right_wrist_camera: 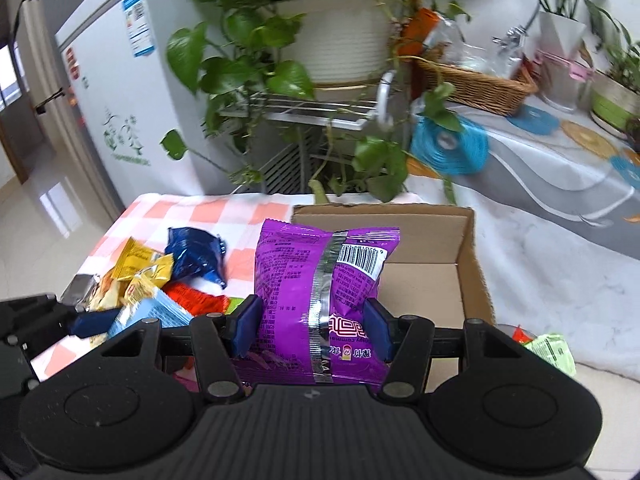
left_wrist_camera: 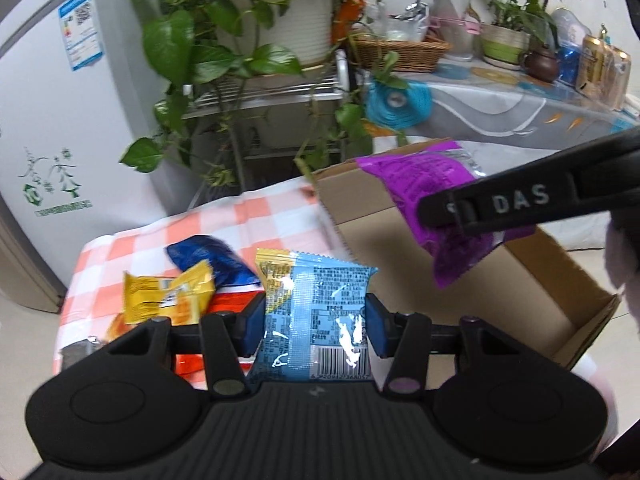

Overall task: Organize snacks
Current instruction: 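Carry the purple bag with the right tool while the left carries the blue bag to the box, then open the right tool over the box while the left tool releases the blue bag into it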

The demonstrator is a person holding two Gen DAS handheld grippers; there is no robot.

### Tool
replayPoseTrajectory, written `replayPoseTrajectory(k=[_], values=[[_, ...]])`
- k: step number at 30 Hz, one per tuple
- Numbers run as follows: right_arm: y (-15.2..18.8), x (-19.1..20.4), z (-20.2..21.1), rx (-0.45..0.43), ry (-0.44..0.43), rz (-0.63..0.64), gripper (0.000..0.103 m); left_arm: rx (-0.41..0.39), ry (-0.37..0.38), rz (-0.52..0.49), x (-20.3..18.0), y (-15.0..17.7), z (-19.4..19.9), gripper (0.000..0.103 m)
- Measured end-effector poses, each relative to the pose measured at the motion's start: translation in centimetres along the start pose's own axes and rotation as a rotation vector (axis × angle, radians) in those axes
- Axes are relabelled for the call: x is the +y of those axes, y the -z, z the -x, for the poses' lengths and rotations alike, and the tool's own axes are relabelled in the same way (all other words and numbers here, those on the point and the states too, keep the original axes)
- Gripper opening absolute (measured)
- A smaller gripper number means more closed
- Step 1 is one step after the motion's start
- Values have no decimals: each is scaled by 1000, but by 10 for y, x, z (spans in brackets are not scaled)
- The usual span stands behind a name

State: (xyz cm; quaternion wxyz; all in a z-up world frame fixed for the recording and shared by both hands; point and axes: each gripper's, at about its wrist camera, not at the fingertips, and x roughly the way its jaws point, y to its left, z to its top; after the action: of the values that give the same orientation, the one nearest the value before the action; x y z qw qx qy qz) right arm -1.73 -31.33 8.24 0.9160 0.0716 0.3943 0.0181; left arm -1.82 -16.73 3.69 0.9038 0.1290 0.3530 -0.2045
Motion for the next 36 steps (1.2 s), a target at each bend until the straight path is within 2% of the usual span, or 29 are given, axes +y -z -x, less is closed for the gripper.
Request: replayPoseTrajectory(k=[5,13,16,17,19,20,21,28,36], values=[[-3,-15,1,-8,2,-75,63,17,70,18,-15,-3,-7,49],[-4,-29,1,0,26,-145,63,35,124,11,-42,-6,-20,49],[-4,-32,-1,8,32,-164,63,37,154,3,-51,-6,-23,51],[-4,-33,-2,6,38,-175,63,37,163,-1,-54,-6,-23,56],[-5,-36,0,-3,37,-189,66,29,163,-3,-56,-6,-21,69],[-5,-36,0,-4,32,-196,72,23,162,-3,-56,-5,-19,78],[-5,-36,0,-5,31,-201,74,16,161,-3,-55,-5,-17,81],[-5,-32,1,-25,4,-208,81,28,140,19,-36,-4,-9,82],[-6,-9,-5,-14,-59,-117,85,56,81,52,2,8,0,83]])
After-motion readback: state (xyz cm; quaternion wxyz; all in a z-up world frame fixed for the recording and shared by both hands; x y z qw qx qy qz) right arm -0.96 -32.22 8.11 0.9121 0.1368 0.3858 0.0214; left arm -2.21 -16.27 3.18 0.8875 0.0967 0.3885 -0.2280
